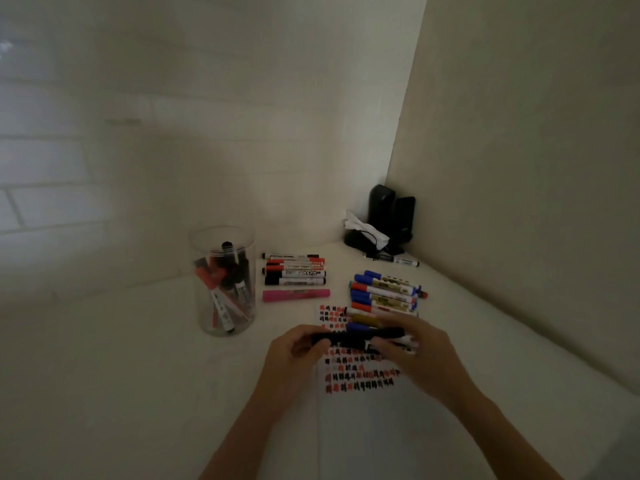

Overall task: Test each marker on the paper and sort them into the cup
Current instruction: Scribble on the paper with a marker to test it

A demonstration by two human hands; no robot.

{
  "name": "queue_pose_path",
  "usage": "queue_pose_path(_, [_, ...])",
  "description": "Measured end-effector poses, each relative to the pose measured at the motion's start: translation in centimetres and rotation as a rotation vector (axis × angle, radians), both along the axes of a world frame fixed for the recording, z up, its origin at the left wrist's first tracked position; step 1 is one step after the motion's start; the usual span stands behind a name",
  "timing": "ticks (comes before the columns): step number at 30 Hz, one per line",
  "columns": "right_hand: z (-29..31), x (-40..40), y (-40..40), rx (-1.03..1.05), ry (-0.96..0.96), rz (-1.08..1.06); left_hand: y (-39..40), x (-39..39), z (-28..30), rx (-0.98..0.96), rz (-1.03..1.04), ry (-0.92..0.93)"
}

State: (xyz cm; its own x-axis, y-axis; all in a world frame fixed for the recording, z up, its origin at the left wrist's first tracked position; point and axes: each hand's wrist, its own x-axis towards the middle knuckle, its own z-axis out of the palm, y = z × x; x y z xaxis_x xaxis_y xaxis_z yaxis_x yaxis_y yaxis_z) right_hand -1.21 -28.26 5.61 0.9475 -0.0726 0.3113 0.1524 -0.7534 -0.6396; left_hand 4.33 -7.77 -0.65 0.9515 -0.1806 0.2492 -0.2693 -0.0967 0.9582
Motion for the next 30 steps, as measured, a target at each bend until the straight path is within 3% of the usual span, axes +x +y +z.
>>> queue_pose_path(3, [-1.4,0.9,0.1,-0.332,-0.065,0.103,0.1,0.0,0.0,0.002,-0.003,0.005])
queue_pose_path(6, [-1.7,2.1,-0.8,-0.319,-0.112,0.043,0.1,-0.2,0.1,-0.067,0.105,0.026])
queue_pose_path(8, [-1.7,3.6,-2.4,-0.319,-0.047,-0.097,-0.2,0.0,0.1,-0.082,0.214,0.044])
queue_pose_path(11, [-2.1,6.5,-4.7,-0.382,0.054,-0.235,-0.6,0.5,0.0,-0.021,0.195,0.048])
queue_pose_path(13, [-2.5,7.9,-5.2,-0.366,0.098,-0.244,-0.8,1.0,0.0,0.074,0.188,0.049])
queue_pose_path(16, [-2.8,8.5,-5.4,-0.397,0.112,-0.269,-0.3,2.7,0.2,0.292,0.336,-0.07])
queue_pose_path(20, [-2.5,6.7,-4.2,-0.376,-0.021,-0.286,0.3,6.3,0.9,0.677,0.372,-0.229])
queue_pose_path(24, [-3.4,3.2,-1.7,-0.321,-0.203,-0.104,-0.4,10.0,1.1,0.971,0.364,-0.263])
queue_pose_path(30, [-5.3,0.1,-0.7,-0.244,0.014,-0.019,-1.0,11.9,0.3,1.29,0.418,-0.15])
